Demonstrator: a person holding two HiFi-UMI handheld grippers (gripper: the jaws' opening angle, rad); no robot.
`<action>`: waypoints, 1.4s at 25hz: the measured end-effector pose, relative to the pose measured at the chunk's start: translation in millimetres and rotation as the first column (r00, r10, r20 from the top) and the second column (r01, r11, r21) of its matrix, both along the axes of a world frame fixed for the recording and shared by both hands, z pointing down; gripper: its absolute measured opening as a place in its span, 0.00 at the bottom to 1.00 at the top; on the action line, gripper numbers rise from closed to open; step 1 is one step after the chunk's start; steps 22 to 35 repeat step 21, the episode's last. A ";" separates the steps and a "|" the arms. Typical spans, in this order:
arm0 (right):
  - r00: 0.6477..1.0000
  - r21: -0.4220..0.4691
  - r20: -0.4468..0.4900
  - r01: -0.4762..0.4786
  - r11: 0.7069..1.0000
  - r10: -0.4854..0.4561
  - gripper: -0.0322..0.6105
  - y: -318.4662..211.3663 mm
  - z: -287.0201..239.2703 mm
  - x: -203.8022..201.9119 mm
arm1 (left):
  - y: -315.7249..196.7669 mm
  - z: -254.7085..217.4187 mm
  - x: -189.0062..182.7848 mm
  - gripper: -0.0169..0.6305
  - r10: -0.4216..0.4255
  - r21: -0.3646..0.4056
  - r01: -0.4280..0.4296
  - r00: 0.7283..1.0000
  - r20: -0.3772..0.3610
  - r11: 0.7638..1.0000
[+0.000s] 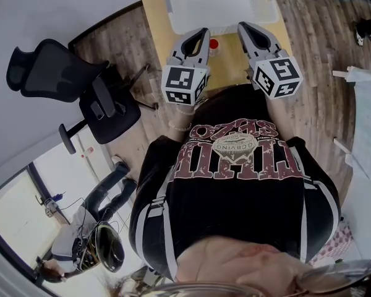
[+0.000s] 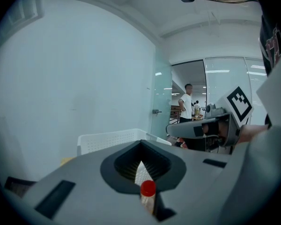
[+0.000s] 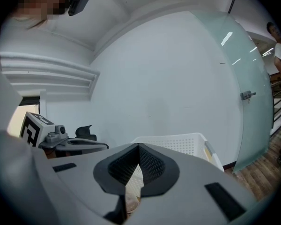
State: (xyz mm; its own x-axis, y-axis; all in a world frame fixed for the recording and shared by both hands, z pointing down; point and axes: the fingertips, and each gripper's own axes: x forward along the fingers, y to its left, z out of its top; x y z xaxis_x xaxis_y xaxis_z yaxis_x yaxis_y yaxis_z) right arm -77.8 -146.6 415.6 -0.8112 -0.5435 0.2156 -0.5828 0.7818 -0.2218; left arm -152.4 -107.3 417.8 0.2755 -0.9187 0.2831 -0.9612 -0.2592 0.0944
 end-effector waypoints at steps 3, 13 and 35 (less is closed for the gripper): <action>1.000 0.002 0.003 0.003 1.000 -0.003 0.08 0.9 -0.9 1.2 | 0.8 0.4 1.3 0.10 -0.003 -0.002 0.003 1.000 0.010 1.000; 1.000 0.006 0.002 0.012 1.000 -0.012 0.08 3.6 -2.4 0.7 | 3.8 -1.6 -2.3 0.10 -0.014 0.000 0.014 1.000 0.017 1.000; 1.000 0.002 -0.001 0.017 1.000 -0.017 0.08 4.0 -1.3 0.1 | 4.6 0.3 -4.1 0.10 -0.017 -0.006 0.017 1.000 0.013 1.000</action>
